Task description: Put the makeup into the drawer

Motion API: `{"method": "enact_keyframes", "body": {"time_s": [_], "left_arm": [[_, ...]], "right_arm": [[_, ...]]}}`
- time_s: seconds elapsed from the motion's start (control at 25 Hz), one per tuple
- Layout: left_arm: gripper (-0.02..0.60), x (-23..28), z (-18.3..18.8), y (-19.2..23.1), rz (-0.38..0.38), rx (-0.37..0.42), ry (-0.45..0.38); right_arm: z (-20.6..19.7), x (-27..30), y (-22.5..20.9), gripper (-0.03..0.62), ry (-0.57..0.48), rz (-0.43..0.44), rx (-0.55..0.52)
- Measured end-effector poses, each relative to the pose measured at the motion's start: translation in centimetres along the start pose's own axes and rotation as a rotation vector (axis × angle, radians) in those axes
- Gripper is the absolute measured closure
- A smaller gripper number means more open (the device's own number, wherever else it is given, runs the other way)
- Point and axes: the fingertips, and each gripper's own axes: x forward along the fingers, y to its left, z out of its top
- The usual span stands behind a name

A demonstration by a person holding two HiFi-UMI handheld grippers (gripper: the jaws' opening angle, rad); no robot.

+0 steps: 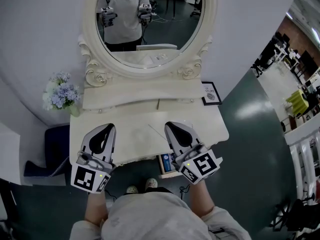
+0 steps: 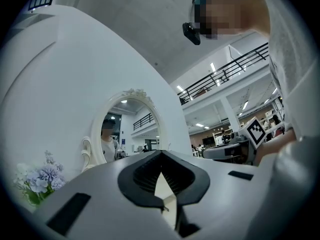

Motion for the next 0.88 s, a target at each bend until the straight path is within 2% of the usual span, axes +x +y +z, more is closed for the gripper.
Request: {"method": "enact_keyframes", "body": {"time_s": [0.4,0.88], "left_arm": [[0.568,-1.0,0.4,0.2,0.017,-0.011,-0.009],[0.568,-1.7,0.4,0.6,0.022,-0.014,-0.010]], "right_arm": [[1.0,-0.5,1.1,0.569,-0.020,0.006,-0.046],[2.1,-0.7,1.6,0.570,-0.071,0.002,-0.004]]}}
